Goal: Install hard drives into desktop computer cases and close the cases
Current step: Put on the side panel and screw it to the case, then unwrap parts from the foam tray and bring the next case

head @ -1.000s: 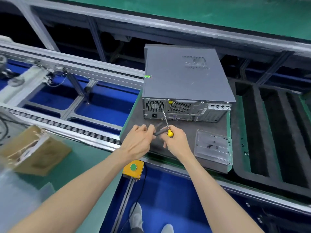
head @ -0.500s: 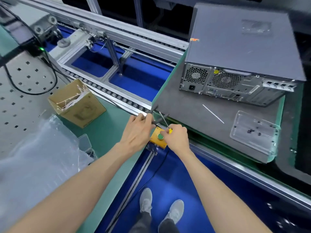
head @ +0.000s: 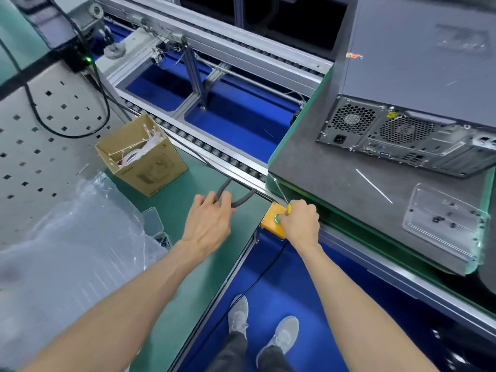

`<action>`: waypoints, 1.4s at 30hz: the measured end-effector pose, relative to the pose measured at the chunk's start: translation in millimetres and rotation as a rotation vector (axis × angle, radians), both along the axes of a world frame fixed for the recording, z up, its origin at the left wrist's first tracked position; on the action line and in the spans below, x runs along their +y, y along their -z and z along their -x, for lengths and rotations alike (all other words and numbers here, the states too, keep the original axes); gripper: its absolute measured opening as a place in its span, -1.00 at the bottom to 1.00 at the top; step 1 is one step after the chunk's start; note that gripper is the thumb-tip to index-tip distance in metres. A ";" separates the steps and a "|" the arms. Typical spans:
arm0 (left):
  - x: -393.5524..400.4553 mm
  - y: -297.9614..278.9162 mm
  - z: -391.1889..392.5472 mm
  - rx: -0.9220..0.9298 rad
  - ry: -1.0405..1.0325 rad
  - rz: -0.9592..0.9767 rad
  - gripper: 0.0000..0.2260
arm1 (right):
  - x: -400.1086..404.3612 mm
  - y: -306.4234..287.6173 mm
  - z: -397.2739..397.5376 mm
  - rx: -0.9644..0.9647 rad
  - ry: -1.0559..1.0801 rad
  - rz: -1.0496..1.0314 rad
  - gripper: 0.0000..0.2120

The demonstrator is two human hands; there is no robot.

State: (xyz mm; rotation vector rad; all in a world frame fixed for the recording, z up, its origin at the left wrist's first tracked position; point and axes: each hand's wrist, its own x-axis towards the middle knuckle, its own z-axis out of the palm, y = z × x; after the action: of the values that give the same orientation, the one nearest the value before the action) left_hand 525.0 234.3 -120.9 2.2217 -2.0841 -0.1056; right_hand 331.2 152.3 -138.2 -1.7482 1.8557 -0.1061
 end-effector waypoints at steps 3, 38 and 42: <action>-1.5 -0.5 -5.6 -0.015 -0.017 -0.008 -0.84 | -3.7 1.5 -4.6 0.067 -0.041 0.006 -0.65; -95.4 -129.1 220.2 0.052 0.708 0.337 -0.89 | 41.9 -159.5 200.3 -0.761 0.619 0.205 -0.86; -94.4 -129.8 266.7 0.070 0.794 0.306 -0.83 | 59.8 -157.4 245.6 -0.736 0.722 0.235 -0.83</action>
State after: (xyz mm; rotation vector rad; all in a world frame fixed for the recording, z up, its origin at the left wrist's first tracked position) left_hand 258.4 139.8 9.0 1.1183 -2.5868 0.0774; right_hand 85.6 212.1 19.1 -0.8692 1.8151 -1.1150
